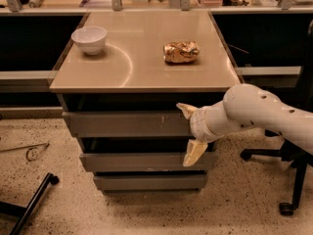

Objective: Open top drawer

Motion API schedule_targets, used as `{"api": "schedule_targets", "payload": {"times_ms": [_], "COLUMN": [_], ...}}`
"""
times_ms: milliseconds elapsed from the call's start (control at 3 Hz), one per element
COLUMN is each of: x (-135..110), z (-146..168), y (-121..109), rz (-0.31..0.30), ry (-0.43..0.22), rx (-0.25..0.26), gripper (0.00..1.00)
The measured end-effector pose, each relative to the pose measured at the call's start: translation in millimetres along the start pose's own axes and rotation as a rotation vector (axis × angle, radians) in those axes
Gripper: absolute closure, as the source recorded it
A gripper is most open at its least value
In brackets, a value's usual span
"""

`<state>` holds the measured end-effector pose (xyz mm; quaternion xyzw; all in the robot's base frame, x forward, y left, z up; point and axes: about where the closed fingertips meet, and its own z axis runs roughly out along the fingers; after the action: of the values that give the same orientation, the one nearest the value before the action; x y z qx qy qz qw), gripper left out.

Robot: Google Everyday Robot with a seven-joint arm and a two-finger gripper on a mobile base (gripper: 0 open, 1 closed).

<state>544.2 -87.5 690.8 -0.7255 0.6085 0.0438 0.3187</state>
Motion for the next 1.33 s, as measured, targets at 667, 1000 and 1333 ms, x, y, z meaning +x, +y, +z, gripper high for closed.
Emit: {"api": "schedule_targets", "payload": {"times_ms": [667, 1000, 1333], "x": [19.2, 27.5, 27.5], "z": [29.8, 60.3, 73.4], "y": [-11.9, -10.6, -9.9], "rz": [0.018, 0.028, 0.032], "ry": [-0.003, -0.001, -0.001], "rx": [-0.014, -0.061, -0.091], "gripper": [0.00, 0.00, 0.00]}}
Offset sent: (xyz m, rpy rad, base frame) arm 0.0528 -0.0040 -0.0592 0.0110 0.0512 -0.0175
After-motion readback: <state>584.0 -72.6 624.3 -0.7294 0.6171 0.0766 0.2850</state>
